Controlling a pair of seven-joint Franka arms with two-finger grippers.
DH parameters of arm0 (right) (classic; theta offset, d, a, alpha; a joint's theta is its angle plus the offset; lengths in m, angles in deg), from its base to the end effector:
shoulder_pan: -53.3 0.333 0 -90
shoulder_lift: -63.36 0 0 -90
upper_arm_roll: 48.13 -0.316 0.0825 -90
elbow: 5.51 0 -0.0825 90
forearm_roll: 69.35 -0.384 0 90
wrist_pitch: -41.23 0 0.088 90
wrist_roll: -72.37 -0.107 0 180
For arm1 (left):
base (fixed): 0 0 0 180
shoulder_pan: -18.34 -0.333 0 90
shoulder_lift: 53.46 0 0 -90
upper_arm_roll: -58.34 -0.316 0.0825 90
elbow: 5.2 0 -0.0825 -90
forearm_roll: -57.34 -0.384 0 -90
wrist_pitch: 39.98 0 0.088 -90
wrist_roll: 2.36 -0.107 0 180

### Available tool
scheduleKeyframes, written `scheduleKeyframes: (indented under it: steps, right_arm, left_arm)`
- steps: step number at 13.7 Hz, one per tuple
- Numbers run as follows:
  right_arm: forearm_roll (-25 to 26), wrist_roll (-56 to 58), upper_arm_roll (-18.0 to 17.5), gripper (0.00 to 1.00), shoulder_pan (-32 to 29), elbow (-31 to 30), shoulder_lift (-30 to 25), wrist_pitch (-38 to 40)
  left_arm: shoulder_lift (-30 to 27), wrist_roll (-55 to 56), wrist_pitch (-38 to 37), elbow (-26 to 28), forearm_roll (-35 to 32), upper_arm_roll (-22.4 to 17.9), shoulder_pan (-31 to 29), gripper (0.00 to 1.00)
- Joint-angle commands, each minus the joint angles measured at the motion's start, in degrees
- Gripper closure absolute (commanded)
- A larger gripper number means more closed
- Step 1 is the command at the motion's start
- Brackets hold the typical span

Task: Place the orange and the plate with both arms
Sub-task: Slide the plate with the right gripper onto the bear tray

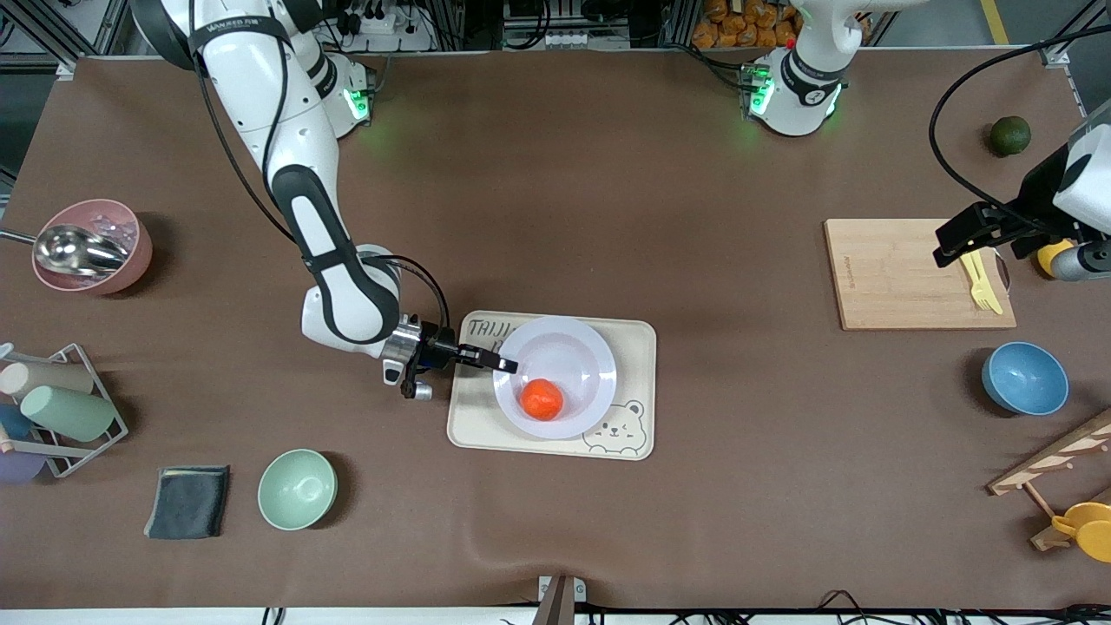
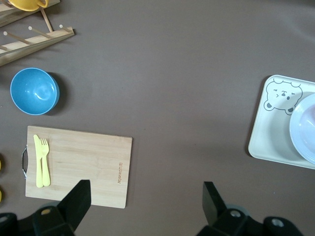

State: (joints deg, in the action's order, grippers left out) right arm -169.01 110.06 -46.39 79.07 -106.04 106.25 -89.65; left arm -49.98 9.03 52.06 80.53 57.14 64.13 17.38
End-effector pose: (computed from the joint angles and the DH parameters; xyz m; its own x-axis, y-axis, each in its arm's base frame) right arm 0.5883 0.2890 0.1416 0.9571 -0.2415 -0.1602 -0.2523 -0.4223 -0.8706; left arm 0.5756 -0.0463 0.6288 0.9922 0.1147 0.0482 0.1142 -0.9934 0.0124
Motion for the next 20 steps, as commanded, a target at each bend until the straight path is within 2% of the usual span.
scheduleKeyframes:
  steps: [1, 5, 7, 8, 9, 10, 12, 14, 20]
  right_arm:
    - [1.0, 0.6, -0.5, 1.00, -0.6, 2.0, 1.7, -0.3]
    - [1.1, 0.5, -0.5, 0.98, -0.8, 2.3, 2.1, -0.3]
    - [1.1, 0.5, -0.5, 0.85, -0.8, 2.4, 2.6, -0.4]
    - [1.1, 0.4, -0.5, 0.84, -0.8, 2.6, 2.8, -0.4]
    - [1.2, 0.1, -0.5, 0.73, -0.8, 2.7, 2.8, -0.4]
    - [1.3, 0.1, -0.4, 0.69, -0.8, 2.7, 2.9, -0.4]
    - [1.7, -0.1, -0.4, 0.69, -0.8, 2.6, 2.9, -0.5]
    - [2.5, -0.2, -0.4, 0.65, -1.1, 2.6, 2.9, -0.5]
    - [6.2, -0.9, -0.4, 0.64, -2.9, 2.3, 2.8, -0.4]
  left_arm:
    - [-0.3, 0.7, -0.7, 0.0, -0.8, 0.0, 0.4, 0.00]
    - [-0.3, 0.1, -0.7, -0.3, -0.8, -0.1, 0.4, 0.00]
    - [-0.4, 0.3, -0.7, -0.4, -0.9, -0.1, 0.4, 0.00]
    - [-0.5, 0.3, -0.7, -0.3, -0.8, 0.0, 0.4, 0.00]
    - [-0.5, 0.1, -0.7, -0.3, -0.9, 0.0, 0.4, 0.00]
    - [-0.4, -0.2, -0.7, -0.2, -0.9, 0.0, 0.5, 0.00]
    - [-0.5, 0.4, -0.7, -0.2, -1.0, 1.2, 0.6, 0.00]
    - [-0.6, 0.4, -0.7, -0.3, -1.0, 1.3, 0.6, 0.00]
    - [-0.8, -0.5, -1.9, -0.5, -0.4, 1.4, 0.6, 0.00]
